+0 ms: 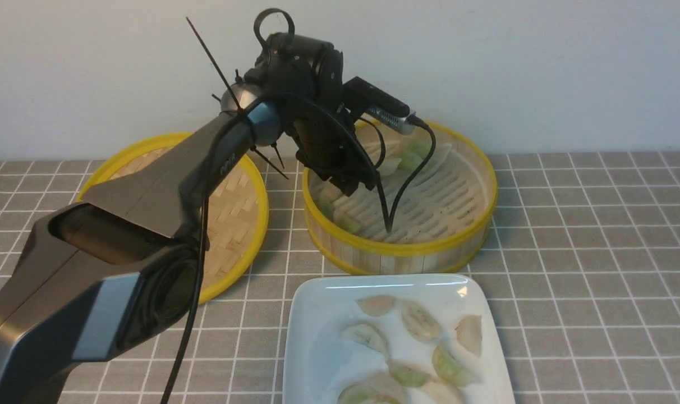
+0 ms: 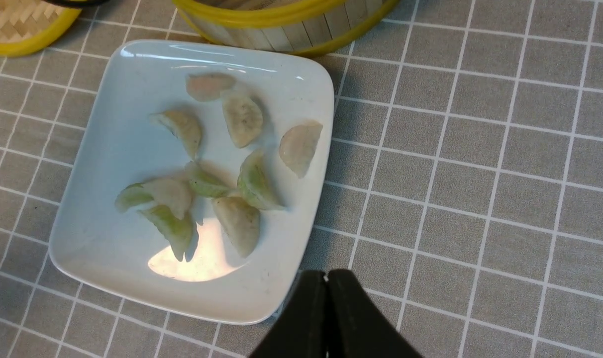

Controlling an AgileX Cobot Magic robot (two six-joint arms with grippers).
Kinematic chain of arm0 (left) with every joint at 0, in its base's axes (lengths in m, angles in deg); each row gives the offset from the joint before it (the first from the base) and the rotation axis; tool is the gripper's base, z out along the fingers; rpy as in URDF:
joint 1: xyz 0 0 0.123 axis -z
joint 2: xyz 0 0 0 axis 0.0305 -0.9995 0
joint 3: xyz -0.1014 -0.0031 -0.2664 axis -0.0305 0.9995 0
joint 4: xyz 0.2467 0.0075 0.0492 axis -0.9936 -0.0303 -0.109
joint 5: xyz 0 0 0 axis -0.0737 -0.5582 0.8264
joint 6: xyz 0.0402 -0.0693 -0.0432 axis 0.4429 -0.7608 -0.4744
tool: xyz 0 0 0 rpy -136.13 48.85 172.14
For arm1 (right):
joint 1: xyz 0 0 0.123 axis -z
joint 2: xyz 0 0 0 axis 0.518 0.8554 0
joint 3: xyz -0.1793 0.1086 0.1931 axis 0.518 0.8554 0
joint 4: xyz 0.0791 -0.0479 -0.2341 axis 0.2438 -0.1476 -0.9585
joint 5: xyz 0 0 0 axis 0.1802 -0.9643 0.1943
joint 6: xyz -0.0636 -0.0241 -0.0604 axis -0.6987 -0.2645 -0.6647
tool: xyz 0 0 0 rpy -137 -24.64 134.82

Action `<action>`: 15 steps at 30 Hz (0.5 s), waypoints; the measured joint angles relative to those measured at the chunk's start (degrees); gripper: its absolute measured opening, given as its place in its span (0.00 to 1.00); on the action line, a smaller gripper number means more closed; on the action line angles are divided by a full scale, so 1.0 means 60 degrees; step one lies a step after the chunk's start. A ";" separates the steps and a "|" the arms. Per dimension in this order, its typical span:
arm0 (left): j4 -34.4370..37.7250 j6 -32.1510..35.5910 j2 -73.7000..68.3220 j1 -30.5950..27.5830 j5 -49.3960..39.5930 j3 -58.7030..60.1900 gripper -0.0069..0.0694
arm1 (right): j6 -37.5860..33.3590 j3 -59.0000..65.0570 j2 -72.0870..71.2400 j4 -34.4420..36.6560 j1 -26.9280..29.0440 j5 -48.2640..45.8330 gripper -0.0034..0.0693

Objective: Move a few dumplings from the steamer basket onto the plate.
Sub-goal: Use the left arm to grab a dumpling from the steamer

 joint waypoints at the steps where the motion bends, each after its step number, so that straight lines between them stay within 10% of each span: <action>1: -0.0073 -0.0065 -0.0071 0.0000 0.0010 0.0000 0.58 | 0.0000 0.0000 0.0000 0.0000 0.0000 0.0000 0.03; 11: -0.0073 -0.0672 -0.0385 0.0033 0.0076 -0.0082 0.58 | 0.0000 0.0000 0.0000 0.0000 0.0000 0.0000 0.03; 15: -0.0073 -0.0695 -0.0397 0.0033 0.0008 -0.0103 0.37 | 0.0000 0.0000 0.0000 0.0000 0.0000 0.0000 0.03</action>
